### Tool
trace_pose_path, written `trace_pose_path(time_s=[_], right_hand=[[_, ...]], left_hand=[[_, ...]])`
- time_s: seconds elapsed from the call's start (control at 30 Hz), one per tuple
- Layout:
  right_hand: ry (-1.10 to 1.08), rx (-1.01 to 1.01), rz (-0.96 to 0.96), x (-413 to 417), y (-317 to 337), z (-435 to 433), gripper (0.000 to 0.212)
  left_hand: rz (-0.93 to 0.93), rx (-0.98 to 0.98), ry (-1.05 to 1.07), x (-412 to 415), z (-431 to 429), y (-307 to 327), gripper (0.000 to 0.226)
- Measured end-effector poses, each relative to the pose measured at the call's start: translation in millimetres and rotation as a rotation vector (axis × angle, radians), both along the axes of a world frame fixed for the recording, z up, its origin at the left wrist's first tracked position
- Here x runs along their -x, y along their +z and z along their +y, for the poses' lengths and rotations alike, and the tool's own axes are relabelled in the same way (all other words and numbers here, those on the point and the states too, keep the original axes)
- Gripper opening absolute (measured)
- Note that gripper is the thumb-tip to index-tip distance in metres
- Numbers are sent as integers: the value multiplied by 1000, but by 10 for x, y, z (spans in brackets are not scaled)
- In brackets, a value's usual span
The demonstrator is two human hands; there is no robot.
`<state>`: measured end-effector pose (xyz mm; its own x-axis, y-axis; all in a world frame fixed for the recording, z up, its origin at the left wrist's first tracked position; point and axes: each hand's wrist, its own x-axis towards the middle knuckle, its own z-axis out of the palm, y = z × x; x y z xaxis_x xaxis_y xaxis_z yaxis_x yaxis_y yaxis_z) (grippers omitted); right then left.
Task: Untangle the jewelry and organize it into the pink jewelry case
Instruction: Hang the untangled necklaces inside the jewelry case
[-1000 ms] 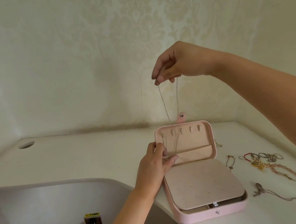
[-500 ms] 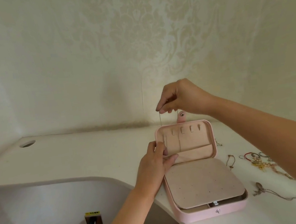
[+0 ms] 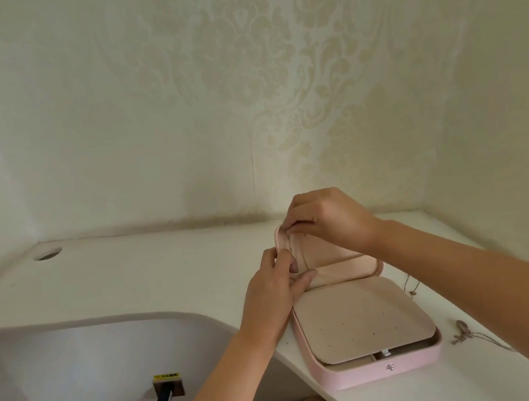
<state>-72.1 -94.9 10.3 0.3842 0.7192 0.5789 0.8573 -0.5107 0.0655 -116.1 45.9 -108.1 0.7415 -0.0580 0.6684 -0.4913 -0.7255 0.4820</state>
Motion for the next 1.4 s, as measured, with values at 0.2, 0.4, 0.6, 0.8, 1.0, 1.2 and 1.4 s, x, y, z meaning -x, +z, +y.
trace_pose_path(time_s=[0.2,0.4,0.6,0.8,1.0,1.2,1.4], right_hand=[[-33,-214,93,-43,-107,-30,12],[-184,-157,557,-37,16,-139,38],[-248,-125,651,-69,101,-62,18],[-343,-65,678,-70,164,100,9],[-260,-264,770,99,344,-330,23],[-459,-475,841,162,438,-1512,16],[-722,-224,878,271,77,-2175,23]], left_hand=[[-59,2,-6,2,-4,-10,43],[-77,4,-12,-14,-3,-12,40],[-83,-23,4,6,-12,15,39],[35,-45,29,-6,3,44,32],[27,1,-51,35,-1,81,29],[109,180,-164,-10,7,132,29],[212,208,-240,-140,-179,224,28]])
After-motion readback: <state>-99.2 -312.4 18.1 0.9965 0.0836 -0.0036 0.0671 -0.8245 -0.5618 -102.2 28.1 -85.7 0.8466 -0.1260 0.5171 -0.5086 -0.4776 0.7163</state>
